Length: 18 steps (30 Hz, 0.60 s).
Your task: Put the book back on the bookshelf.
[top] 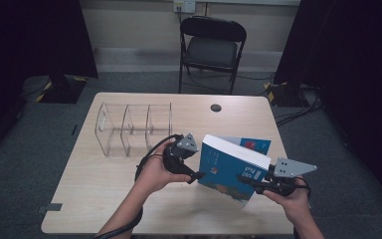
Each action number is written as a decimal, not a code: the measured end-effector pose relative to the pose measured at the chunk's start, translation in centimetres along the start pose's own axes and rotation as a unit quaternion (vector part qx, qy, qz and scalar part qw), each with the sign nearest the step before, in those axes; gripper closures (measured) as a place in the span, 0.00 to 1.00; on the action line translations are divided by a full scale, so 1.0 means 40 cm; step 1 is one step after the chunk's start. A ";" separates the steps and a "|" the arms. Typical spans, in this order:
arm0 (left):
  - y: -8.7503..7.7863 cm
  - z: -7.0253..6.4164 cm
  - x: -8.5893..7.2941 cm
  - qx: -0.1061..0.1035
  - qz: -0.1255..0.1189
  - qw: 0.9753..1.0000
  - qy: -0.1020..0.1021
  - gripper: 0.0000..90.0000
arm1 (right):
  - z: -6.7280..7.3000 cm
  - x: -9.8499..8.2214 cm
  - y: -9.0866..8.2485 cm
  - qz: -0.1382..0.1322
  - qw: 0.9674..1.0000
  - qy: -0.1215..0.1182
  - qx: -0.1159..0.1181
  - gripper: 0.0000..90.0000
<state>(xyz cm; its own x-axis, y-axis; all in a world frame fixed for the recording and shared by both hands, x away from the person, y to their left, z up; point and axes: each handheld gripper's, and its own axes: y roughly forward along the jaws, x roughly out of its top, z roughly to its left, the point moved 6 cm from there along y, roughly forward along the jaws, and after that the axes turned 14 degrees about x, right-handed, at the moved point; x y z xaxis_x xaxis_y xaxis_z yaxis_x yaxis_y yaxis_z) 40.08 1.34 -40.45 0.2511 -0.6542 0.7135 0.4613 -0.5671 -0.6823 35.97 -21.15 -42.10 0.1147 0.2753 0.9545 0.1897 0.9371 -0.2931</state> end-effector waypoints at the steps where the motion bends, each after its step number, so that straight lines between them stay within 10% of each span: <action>1: 0.000 0.000 0.003 -0.001 -0.001 1.000 0.001 0.22 | 0.000 0.000 0.000 0.000 1.000 0.001 0.000 0.68; 18: -0.005 -0.005 0.065 -0.010 -0.004 1.000 0.016 0.22 | 0.000 -0.001 0.000 -0.004 1.000 0.001 0.003 0.68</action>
<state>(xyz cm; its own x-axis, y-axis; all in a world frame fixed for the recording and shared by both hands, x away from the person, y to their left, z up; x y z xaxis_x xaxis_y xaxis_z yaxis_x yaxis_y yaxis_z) 40.46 -0.33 -38.48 0.2203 -0.6654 0.7132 0.4457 -0.5817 -0.6804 35.95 -21.16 -42.15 0.1157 0.2678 0.9565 0.1845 0.9404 -0.2856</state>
